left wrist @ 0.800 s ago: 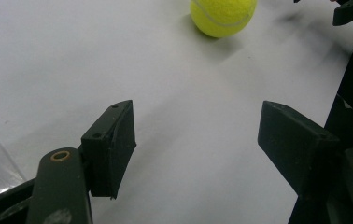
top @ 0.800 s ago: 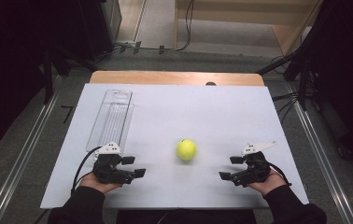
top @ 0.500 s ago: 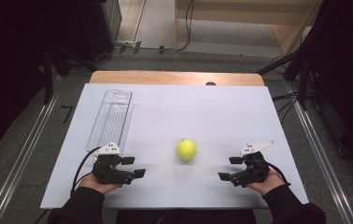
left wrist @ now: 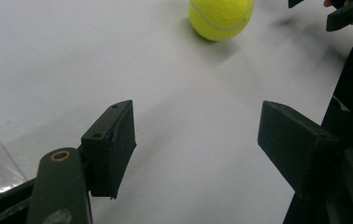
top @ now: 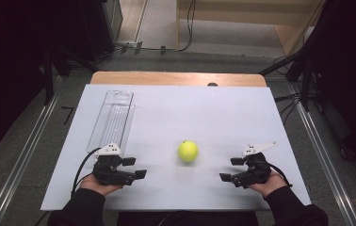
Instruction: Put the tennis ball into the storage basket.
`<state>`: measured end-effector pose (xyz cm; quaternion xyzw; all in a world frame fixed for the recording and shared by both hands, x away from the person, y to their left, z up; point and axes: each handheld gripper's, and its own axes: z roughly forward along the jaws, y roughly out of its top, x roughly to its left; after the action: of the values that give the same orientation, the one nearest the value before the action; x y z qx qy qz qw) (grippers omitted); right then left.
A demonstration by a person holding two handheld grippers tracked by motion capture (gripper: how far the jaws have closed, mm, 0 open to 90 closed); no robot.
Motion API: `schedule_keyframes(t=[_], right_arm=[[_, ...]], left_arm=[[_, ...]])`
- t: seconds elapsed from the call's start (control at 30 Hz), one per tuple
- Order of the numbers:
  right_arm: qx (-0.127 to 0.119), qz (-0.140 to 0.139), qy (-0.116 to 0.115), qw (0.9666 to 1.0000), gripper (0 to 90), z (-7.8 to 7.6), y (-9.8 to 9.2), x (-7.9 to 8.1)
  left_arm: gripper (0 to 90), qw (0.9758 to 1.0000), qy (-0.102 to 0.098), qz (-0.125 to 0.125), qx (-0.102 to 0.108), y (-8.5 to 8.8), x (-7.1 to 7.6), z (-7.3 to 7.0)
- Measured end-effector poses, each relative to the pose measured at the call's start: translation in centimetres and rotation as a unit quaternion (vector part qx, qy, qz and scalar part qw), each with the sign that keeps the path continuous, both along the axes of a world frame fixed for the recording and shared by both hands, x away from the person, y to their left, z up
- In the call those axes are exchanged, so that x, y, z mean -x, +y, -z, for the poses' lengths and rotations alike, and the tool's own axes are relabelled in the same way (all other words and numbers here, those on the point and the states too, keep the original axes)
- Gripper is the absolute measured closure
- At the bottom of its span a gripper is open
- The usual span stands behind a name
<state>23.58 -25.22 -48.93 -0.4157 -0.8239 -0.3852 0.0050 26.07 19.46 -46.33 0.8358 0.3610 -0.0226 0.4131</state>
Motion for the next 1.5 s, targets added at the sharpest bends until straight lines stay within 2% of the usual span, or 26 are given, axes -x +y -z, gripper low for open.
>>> schedule_keyframes(t=[0.13, 0.23, 0.9, 1.0, 1.1, 1.2, 1.27, 1.37, 1.5], right_arm=[[0.002, 0.0, -0.001, 1.0, 13.9, 0.0, -0.1, 0.0], [0.0, 0.001, 0.001, 1.0, 14.0, 0.0, -0.1, -0.1], [0.0, -0.001, 0.0, 1.0, 14.0, 0.0, -0.1, 0.0], [0.001, -0.001, 0.0, 1.0, 14.0, 0.0, -0.1, 0.0], [0.001, 0.001, 0.002, 1.0, 13.9, 0.0, -0.1, -0.1], [0.001, 0.002, 0.002, 1.0, 13.9, 0.0, -0.2, -0.1], [0.001, 0.002, 0.002, 1.0, 13.9, 0.0, -0.2, -0.1], [0.002, 0.003, 0.003, 1.0, 13.9, 0.0, -0.2, -0.2], [0.001, 0.003, 0.003, 1.0, 13.9, 0.0, -0.2, -0.2]], left_arm=[[28.4, 1.0, 0.009, -0.002, -0.003, 0.0, -0.1, 0.0], [26.2, 0.9999, 0.009, -0.004, -0.005, -0.1, -0.1, 0.0], [26.4, 1.0, 0.004, -0.004, -0.007, -0.2, -0.2, -0.1], [26.6, 0.9999, 0.01, -0.008, -0.006, -0.2, -0.2, -0.2], [26.5, 0.9996, 0.021, -0.013, -0.015, -0.4, -0.3, -0.4], [26.5, 0.9996, 0.005, -0.01, -0.024, -0.9, -0.2, -0.7], [26.5, 0.9998, 0.001, -0.006, -0.021, -1.1, -0.1, -0.8], [26.3, 0.9999, 0.009, -0.002, -0.014, -1.6, -0.3, -1.1], [23.3, 0.9999, 0.009, 0.006, -0.001, -2.1, -0.3, -1.2]])
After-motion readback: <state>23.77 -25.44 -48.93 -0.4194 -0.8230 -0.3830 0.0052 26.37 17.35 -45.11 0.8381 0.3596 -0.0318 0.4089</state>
